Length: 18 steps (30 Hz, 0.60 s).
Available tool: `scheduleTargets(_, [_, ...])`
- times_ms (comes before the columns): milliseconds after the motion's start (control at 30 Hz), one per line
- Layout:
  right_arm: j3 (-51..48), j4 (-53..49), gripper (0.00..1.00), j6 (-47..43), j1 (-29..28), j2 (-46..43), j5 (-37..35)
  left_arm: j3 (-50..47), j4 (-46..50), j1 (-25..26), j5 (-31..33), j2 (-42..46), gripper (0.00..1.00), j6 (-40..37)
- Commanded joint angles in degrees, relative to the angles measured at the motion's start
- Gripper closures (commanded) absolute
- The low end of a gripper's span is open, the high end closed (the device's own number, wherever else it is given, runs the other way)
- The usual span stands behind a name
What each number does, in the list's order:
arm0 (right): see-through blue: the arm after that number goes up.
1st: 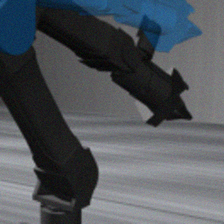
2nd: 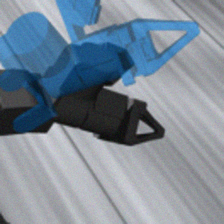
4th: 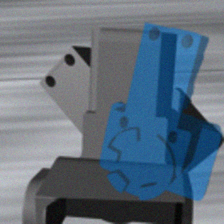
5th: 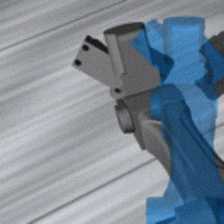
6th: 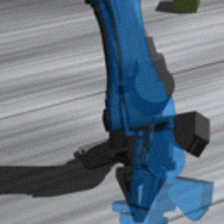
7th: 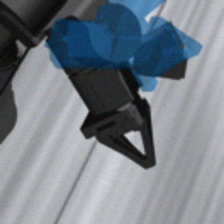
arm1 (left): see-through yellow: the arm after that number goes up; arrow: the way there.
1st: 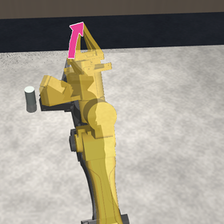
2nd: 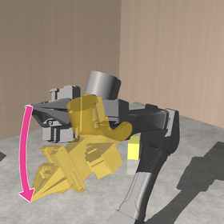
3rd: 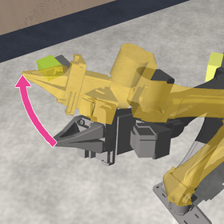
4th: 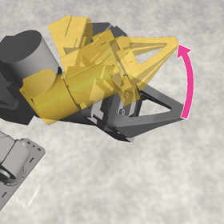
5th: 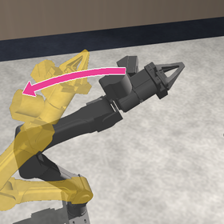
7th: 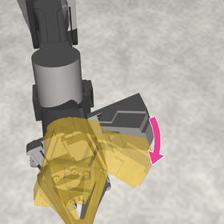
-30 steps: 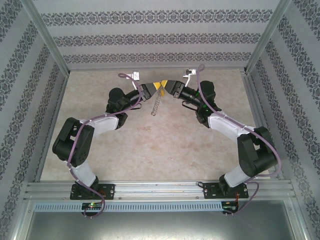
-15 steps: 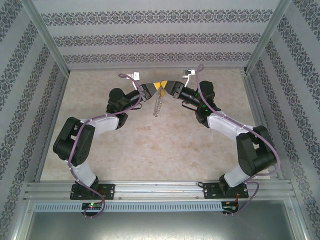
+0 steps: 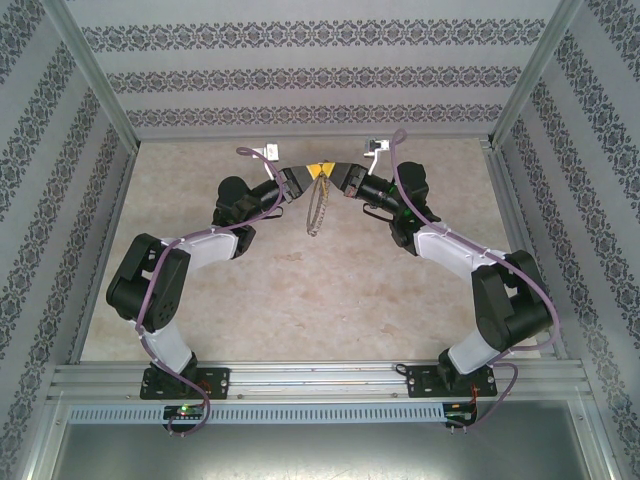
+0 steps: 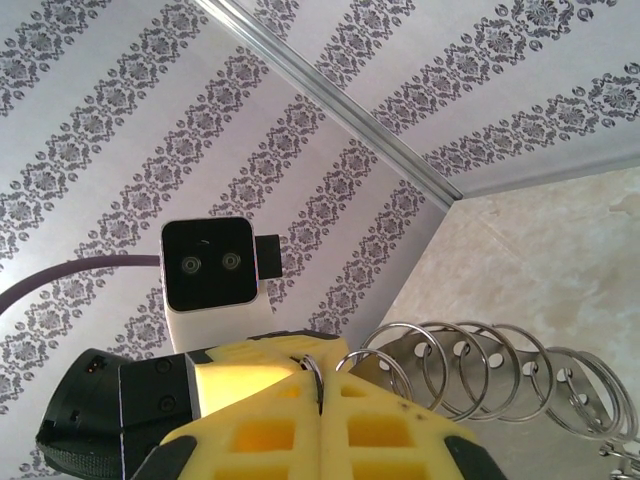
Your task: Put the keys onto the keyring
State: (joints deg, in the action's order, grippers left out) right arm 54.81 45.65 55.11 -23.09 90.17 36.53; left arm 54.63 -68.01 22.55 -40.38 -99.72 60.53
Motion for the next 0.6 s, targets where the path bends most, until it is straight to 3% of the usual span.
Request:
scheduleTargets(0, [-0.1,0.7,1.00,-1.5,-0.7,-0.9,2.5,0.7,-3.3,0.9,-0.6,-0.4,1.00,-0.6])
scheduleTargets(167, [0.2,-1.5,1.00,-4.2,-0.5,-1.7,2.9,1.2,-0.5,0.9,-1.3,0.1,0.99,-3.1])
scheduleTargets(400, [1.5,-9.1,1.00,-12.0,0.6,-3.8,4.5,1.7,5.0,0.8,-1.7,2.1,0.73,-8.2])
scheduleTargets(567, [2.0,-12.8,1.00,-16.7,1.8,-4.7,6.8,2.0,8.7,0.4,-1.8,3.4,0.64,-11.6])
